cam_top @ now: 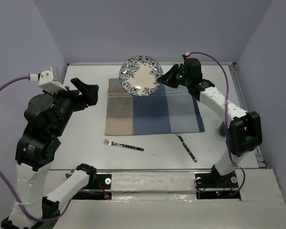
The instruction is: Set the dinner table for one person
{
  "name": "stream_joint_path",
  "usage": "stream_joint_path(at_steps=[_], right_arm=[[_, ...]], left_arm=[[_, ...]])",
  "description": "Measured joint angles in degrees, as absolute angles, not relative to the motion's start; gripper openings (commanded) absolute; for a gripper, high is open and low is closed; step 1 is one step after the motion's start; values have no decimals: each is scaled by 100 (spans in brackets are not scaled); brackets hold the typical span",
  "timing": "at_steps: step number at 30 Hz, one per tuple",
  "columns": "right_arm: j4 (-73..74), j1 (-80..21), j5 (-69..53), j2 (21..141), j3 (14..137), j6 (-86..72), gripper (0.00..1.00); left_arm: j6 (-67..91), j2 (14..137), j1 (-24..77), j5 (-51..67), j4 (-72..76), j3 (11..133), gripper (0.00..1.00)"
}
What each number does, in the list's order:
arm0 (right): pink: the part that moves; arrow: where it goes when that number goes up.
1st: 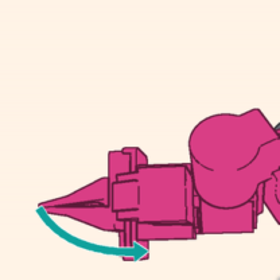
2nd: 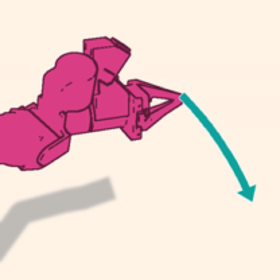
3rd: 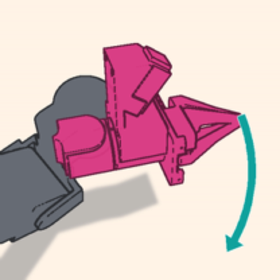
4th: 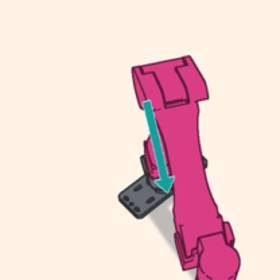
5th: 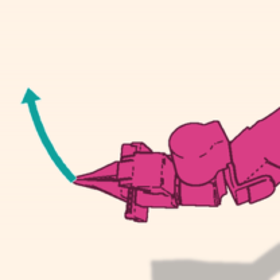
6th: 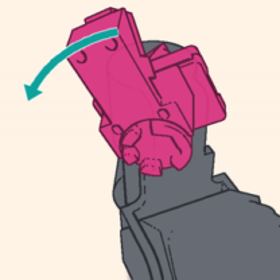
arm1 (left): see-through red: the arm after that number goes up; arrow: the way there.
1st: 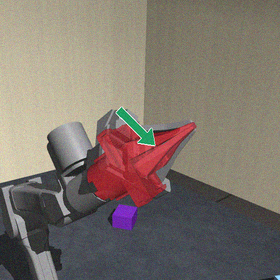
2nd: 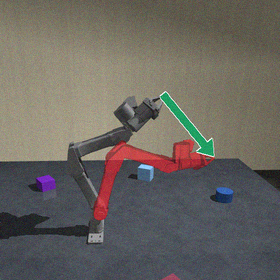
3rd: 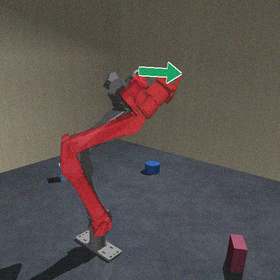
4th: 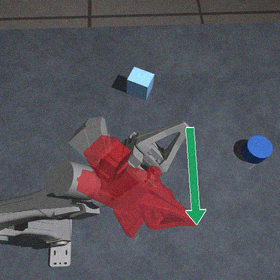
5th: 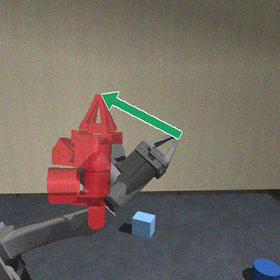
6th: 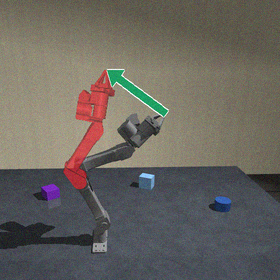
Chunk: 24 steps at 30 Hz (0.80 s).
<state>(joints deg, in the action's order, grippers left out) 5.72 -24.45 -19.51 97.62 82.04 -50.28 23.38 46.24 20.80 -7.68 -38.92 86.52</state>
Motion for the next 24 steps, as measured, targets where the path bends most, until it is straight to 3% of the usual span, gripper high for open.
stream_joint_path(at_steps=[13, 24], right_arm=[[958, -1896, -2488, 10700, 7708, -4678, 0], [886, -1758, -2445, 10774, 7612, -4493, 0]], left_arm=[[2362, 5011, 2143, -377, -3061, 7714, 99], [2405, 5129, 2143, -292, -2842, 7358, 99]])
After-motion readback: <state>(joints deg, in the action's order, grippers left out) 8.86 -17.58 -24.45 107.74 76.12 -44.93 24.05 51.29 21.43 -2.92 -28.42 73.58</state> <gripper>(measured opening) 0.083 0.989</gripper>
